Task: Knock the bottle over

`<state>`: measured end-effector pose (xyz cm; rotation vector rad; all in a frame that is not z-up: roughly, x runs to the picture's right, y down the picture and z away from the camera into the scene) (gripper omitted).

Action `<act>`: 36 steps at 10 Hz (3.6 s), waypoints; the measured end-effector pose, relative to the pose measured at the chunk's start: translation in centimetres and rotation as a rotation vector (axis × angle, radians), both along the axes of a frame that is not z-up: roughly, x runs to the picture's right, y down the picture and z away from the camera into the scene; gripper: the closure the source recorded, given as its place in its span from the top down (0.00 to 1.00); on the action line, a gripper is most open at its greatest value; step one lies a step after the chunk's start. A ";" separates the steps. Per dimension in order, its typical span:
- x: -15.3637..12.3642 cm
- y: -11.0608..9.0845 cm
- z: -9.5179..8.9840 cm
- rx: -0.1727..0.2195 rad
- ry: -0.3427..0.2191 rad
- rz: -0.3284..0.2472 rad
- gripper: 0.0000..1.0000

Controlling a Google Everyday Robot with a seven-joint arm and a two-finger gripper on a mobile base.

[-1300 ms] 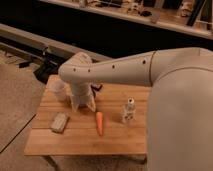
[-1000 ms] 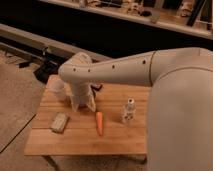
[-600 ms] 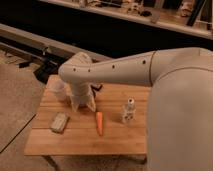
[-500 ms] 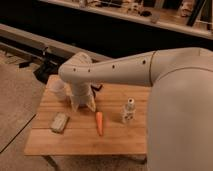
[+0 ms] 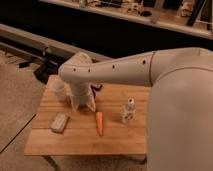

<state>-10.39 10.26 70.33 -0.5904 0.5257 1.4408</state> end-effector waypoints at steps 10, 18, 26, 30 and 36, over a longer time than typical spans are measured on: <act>0.0 0.0 0.0 0.000 0.000 0.000 0.65; 1.8 0.1 -0.5 -0.004 0.016 -0.007 0.65; 8.0 4.7 -2.5 -0.122 0.092 0.098 0.65; 11.6 5.0 -0.4 -0.126 0.140 0.138 0.65; 13.9 5.6 3.9 -0.198 0.158 0.154 0.65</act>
